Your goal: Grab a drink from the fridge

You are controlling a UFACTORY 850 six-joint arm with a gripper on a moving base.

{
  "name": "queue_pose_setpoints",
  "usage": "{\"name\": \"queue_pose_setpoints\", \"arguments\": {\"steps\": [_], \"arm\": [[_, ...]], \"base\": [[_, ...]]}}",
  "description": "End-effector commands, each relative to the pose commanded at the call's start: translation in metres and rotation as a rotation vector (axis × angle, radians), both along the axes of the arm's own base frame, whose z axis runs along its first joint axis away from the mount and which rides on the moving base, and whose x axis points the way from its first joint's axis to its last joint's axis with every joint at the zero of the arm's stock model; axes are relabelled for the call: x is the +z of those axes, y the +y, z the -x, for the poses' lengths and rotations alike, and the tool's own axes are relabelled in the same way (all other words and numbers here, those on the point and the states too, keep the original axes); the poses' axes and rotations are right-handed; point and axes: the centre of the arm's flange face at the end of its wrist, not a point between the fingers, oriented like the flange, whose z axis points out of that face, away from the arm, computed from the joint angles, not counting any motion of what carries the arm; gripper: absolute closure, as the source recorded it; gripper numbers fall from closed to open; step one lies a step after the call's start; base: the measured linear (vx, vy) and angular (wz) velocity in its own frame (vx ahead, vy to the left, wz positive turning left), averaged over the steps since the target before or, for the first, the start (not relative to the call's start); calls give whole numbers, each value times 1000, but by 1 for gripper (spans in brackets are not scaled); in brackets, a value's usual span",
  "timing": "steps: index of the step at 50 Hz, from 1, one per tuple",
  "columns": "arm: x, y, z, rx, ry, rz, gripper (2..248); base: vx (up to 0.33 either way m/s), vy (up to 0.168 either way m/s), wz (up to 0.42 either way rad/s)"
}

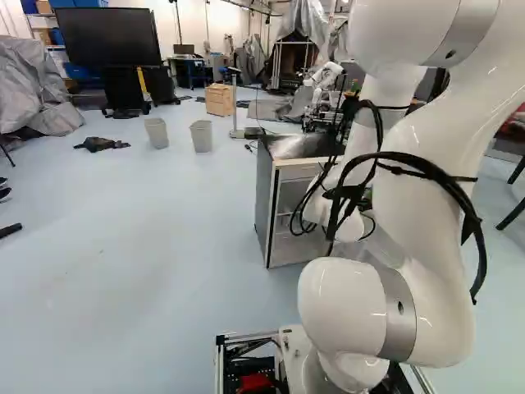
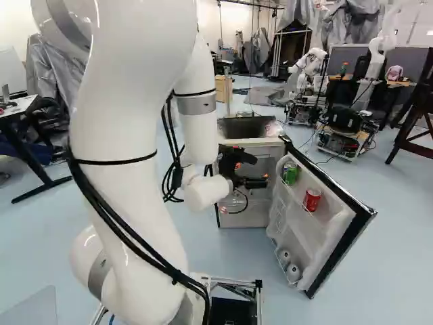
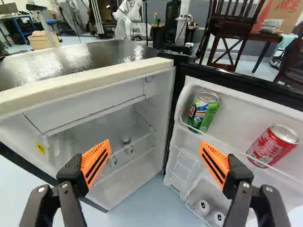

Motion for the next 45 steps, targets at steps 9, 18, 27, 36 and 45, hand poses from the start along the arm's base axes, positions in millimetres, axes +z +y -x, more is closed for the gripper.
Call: {"name": "queue_pose_setpoints", "arguments": {"steps": [9, 18, 27, 36, 45], "arm": [[-9, 0, 0, -13, 22, -7, 3], [-16, -1, 0, -38, 39, -11, 3], [-16, 3, 4, -63, 46, -9, 3], [-16, 8, 9, -92, 51, -7, 3], [-15, 8, 13, -145, 55, -3, 3]], "base": [[0, 0, 0], [0, 0, 0], [0, 0, 0], [0, 0, 0], [0, 0, 0]]}}
